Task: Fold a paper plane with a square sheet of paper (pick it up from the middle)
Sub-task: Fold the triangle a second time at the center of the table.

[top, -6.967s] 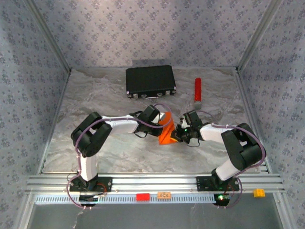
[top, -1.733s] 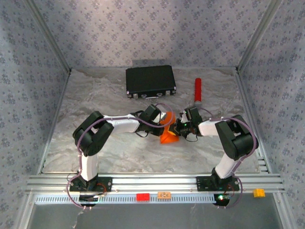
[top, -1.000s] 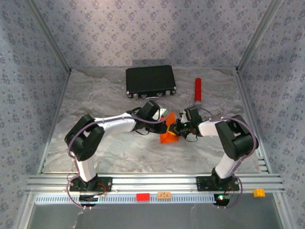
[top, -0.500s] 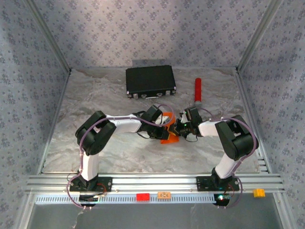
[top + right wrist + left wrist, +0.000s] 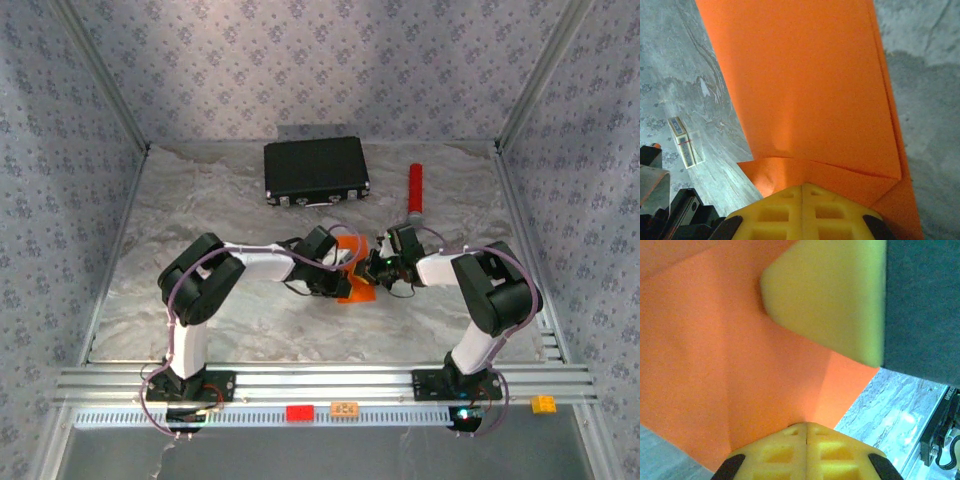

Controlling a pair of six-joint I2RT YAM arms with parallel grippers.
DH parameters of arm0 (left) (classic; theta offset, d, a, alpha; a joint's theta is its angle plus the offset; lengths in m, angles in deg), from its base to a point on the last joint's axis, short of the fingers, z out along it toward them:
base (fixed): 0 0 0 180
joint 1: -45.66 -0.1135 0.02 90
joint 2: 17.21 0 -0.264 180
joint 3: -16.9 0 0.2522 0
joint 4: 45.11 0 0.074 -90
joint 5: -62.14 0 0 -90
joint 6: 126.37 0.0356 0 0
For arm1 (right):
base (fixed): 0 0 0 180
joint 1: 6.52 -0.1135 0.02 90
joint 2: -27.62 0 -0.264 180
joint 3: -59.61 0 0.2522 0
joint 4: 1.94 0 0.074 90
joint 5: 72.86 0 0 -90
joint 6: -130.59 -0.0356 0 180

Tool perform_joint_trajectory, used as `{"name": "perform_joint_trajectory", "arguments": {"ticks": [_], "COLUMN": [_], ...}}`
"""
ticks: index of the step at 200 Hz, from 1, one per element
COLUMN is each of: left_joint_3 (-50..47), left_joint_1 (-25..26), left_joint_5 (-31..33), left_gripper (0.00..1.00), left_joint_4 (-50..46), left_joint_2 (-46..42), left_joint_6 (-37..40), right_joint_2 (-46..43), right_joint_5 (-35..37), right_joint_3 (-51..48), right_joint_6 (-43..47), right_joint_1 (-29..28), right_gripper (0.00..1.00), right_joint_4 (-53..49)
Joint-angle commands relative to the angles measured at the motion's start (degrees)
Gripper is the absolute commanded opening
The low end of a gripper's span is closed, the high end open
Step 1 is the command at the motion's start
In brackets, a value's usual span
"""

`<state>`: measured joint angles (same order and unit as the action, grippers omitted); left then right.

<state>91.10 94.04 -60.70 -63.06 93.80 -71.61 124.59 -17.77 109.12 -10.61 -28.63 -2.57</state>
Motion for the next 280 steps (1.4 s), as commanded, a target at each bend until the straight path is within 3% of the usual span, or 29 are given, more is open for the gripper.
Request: {"name": "perform_joint_trajectory", "arguments": {"ticks": [1, 158, 229, 280], "left_joint_3": [-3.0, -6.5, -4.9, 0.5], "left_joint_1": [0.7, 1.6, 0.5, -2.0], "left_joint_5": [-1.6, -2.9, -1.3, -3.0], "left_gripper": [0.05, 0.07, 0.08, 0.07], "left_joint_4": [0.6, -0.7, 3.8, 4.5], "left_joint_2": [-0.5, -4.9, -10.5, -3.2], "left_joint_6": [-1.5, -1.6, -2.3, -2.5], "right_joint_2": [1.5, 0.7, 0.4, 0.5], "right_joint_5": [4.3, 4.1, 3.8, 3.3], "right_joint_3": [-2.2, -2.3, -2.3, -2.3], "right_joint_6": [-0.2, -0.2, -0.3, -0.4], "right_joint_1": [0.6, 0.9, 0.9, 0.9], "right_gripper": [0.05, 0.05, 0.05, 0.05], "right_joint_4": [-4.9, -4.9, -4.7, -4.2]}}
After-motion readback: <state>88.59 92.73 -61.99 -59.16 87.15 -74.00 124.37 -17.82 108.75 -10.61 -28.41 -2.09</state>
